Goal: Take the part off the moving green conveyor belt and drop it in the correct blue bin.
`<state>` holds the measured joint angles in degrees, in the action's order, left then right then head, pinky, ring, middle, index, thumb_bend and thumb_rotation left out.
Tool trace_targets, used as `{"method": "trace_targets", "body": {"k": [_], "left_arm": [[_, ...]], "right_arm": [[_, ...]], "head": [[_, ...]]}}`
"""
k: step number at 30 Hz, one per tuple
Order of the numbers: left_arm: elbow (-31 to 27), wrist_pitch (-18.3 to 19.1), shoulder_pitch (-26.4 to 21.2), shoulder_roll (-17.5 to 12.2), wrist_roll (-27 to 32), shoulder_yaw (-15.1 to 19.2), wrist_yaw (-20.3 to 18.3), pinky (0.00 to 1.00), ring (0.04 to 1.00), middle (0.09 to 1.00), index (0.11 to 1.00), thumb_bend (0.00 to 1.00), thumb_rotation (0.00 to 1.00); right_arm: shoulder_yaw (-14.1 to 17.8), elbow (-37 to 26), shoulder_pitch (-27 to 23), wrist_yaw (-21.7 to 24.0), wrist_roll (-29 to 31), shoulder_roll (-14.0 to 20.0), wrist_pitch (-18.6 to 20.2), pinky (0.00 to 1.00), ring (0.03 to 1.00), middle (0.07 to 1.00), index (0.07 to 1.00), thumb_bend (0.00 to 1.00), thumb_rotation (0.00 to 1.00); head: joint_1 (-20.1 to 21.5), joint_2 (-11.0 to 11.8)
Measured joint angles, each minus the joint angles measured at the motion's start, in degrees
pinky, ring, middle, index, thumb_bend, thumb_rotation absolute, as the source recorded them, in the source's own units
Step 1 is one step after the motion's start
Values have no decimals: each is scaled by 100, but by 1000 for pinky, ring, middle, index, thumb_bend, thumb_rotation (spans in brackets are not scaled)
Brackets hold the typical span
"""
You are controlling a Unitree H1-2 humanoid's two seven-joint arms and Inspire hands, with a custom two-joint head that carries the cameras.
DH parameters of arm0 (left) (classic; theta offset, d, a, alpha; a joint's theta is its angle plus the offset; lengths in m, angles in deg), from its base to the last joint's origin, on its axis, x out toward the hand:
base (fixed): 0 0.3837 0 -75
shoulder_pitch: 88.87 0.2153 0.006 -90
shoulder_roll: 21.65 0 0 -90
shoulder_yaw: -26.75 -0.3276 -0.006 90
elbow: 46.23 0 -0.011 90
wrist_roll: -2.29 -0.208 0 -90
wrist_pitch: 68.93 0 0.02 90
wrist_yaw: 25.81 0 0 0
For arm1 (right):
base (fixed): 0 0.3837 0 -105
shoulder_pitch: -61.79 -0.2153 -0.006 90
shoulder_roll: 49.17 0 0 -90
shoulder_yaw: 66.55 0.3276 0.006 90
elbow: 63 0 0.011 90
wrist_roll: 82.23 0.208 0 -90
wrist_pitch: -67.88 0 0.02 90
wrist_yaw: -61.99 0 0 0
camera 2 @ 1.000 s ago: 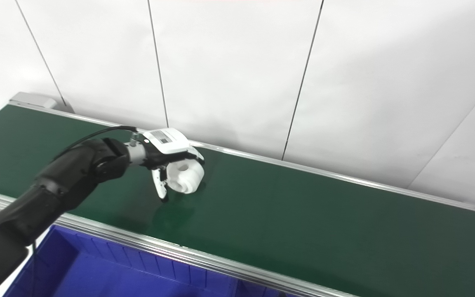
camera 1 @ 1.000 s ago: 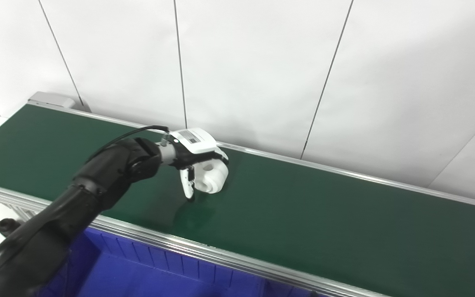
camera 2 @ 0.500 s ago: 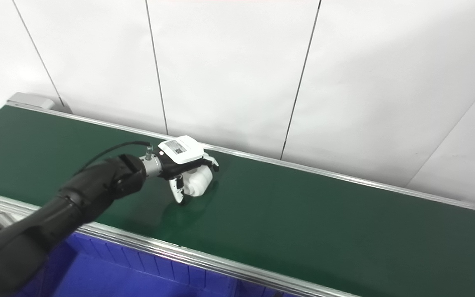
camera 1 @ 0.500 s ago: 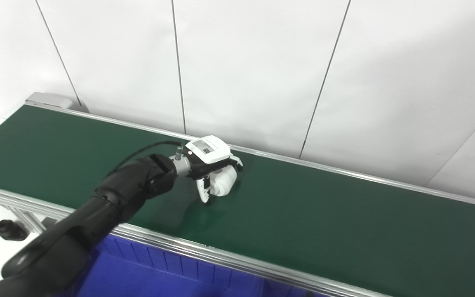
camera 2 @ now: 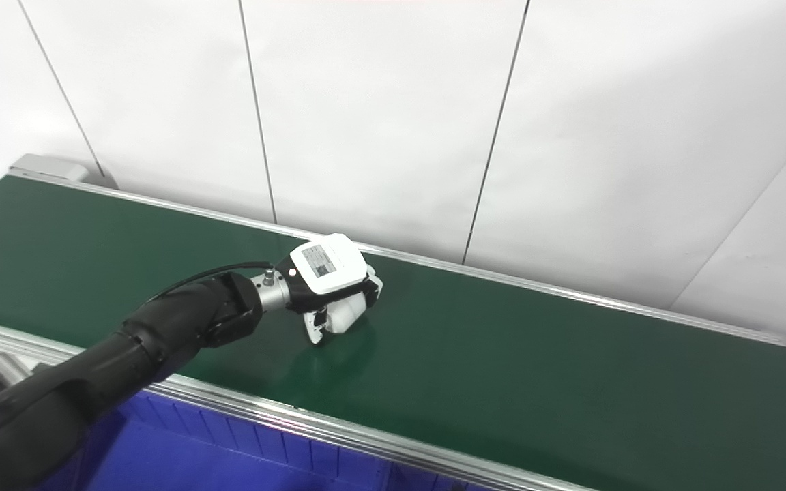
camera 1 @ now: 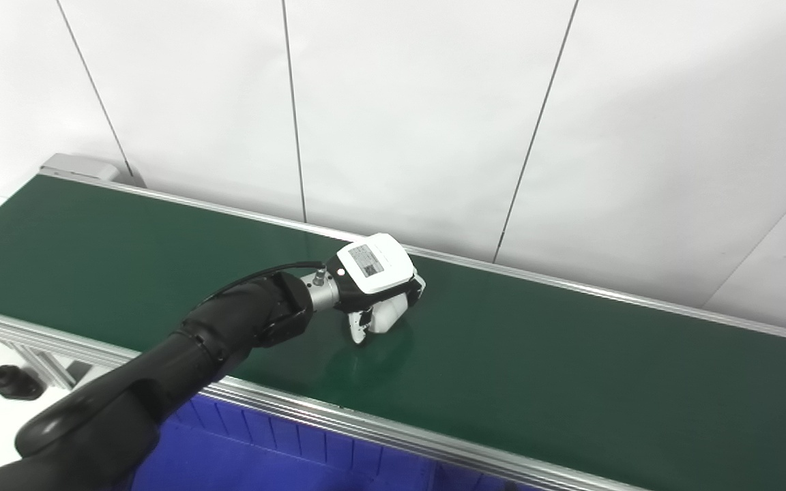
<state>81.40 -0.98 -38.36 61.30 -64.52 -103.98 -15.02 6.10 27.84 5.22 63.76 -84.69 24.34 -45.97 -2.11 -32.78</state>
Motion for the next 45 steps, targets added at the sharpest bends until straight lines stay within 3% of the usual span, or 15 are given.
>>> {"method": "trace_targets", "body": {"k": [4,8,9,11,12,15,20,22,24,26,27,35,40,45], "left_arm": [[-246,4,-13,-189,20,64,-161,311,360,446,527,498,0],[-945,-47,67,-342,307,283,-587,393,398,498,503,502,0],[-1174,-70,83,-370,417,340,-744,394,397,492,511,501,0],[-1828,-115,199,-449,705,523,-1105,390,395,488,519,501,0],[-2207,-128,261,-499,880,617,-1246,400,407,513,504,500,0],[-3289,-124,533,-572,1427,924,-1740,415,424,519,493,501,0],[-4929,-3,1576,-761,2104,1511,-2263,385,405,520,509,499,0],[-5227,113,2030,-759,2223,1683,-2397,383,402,518,514,499,0],[-5645,422,2553,-759,2262,1889,-2745,380,399,514,518,499,0],[-6001,640,2921,-758,2266,2031,-2944,375,398,512,519,499,0],[-6140,689,3096,-756,2266,2090,-3019,373,398,512,519,499,0],[-6319,845,4583,-718,2041,2316,-3195,380,401,506,525,499,0],[-5394,755,5136,-718,1692,2420,-2859,373,385,486,542,497,0],[-4641,798,5206,-708,1005,2509,-2203,406,404,491,532,499,0]], "right_arm": [[-8,-18,6,0,3,-1,0,965,969,972,981,1000,1000],[-18,-119,18,0,-1,-1,0,966,974,977,984,1000,1000],[-20,-133,20,0,-1,0,1,966,974,977,985,1000,1000],[-24,-215,37,1,-1,3,4,976,978,982,988,1000,1000],[-23,-269,51,1,1,4,10,984,981,984,991,1000,1000],[-24,-406,81,2,18,19,33,997,994,996,999,1000,1000],[-34,-555,108,39,124,93,99,1000,1000,1000,1000,1000,1000],[-28,-639,112,52,168,126,193,1000,1000,1000,1000,1000,1000],[-23,-831,111,62,222,157,330,1000,1000,1000,1000,1000,1000],[2,-980,108,64,242,169,423,1000,1000,1000,1000,1000,1000],[10,-1018,101,64,252,180,485,1000,1000,1000,1000,1000,1000],[190,-1217,102,191,593,430,789,1000,997,1000,996,972,1000],[304,-1233,65,271,855,519,796,989,979,985,974,968,1000],[336,-1149,69,317,1011,513,811,962,960,967,952,982,1000]], "head": [[-26,-35],[-167,-237],[-298,-394],[-299,-396],[-473,-535],[-702,-615],[-1063,-826],[-1456,-1053],[-1459,-1055],[-1809,-1273],[-1811,-1274],[-2338,-1485],[-2312,-1468],[-2171,-1415]]}}
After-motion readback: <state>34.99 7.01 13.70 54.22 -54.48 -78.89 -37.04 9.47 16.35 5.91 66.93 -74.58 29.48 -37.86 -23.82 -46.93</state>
